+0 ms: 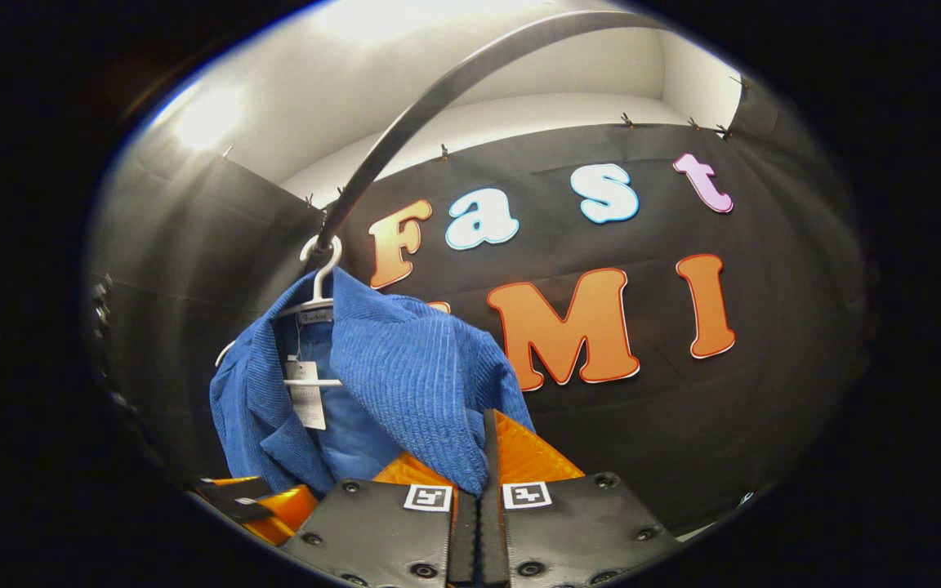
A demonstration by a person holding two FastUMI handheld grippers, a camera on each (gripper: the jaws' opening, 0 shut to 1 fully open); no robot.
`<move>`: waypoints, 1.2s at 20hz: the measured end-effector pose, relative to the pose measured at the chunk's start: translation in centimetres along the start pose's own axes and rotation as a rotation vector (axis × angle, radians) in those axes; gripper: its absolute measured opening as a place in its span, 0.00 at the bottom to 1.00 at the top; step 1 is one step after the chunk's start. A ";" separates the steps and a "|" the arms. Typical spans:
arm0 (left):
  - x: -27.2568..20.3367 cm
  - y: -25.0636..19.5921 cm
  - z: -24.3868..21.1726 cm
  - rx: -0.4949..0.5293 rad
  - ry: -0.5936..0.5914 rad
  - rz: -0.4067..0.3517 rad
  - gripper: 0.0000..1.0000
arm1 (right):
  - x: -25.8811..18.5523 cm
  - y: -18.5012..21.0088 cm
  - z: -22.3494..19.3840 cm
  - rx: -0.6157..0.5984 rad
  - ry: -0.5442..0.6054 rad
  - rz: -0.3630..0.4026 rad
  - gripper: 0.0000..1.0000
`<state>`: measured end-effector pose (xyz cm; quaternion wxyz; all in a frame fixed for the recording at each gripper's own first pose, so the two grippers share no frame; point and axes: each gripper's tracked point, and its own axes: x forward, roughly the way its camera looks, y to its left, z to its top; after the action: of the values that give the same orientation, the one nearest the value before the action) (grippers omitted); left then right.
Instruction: Grasp the clothes on the hanger with both hands and then place them into the laundry hamper below.
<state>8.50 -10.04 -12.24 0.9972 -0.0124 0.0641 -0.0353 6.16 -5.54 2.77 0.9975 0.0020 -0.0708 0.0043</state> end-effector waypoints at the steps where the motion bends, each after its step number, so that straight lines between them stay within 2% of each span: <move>1: 1.5 0.7 -0.4 0.015 -0.025 0.055 0.99 | -0.4 -0.1 0.3 -0.003 -0.004 0.019 0.10; 2: 3.1 1.7 -0.8 0.023 -0.043 0.105 0.92 | -0.7 -0.1 0.6 -0.004 -0.005 0.039 0.10; 5: 5.8 3.8 -1.7 0.033 -0.065 0.233 0.92 | -1.4 0.4 0.5 0.021 0.016 0.099 0.09; 8: 6.5 5.2 -1.0 0.035 -0.108 0.304 0.95 | -1.9 0.8 0.3 0.037 0.040 0.151 0.09; 9: 6.6 5.8 -0.9 0.041 -0.114 0.316 0.92 | -1.8 0.6 0.3 0.034 0.038 0.154 0.10; 10: 6.6 6.4 -0.8 0.057 -0.119 0.317 0.95 | -1.6 0.3 0.2 0.028 0.035 0.148 0.10; 13: 5.7 9.0 0.2 0.178 -0.091 0.299 0.42 | -1.4 -0.5 0.1 0.025 0.010 0.112 0.10; 15: 4.0 9.2 1.9 0.150 -0.100 0.210 0.07 | -1.0 -0.7 -0.4 -0.004 0.001 0.073 0.10; 16: 2.9 9.8 3.0 0.133 -0.114 0.198 0.06 | -0.8 -0.9 -0.6 -0.023 -0.011 0.050 0.09; 19: -1.3 13.1 8.6 0.098 -0.183 0.239 0.04 | -0.6 -1.9 0.0 -0.060 -0.056 -0.047 0.09; 24: -3.0 18.0 17.7 0.162 -0.314 0.325 0.06 | -0.9 -3.1 1.1 -0.088 -0.108 -0.167 0.09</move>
<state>9.04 8.52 5.15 0.9853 0.0727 -0.0936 0.1228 5.11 -8.65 3.72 0.9882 -0.0355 -0.1240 -0.0821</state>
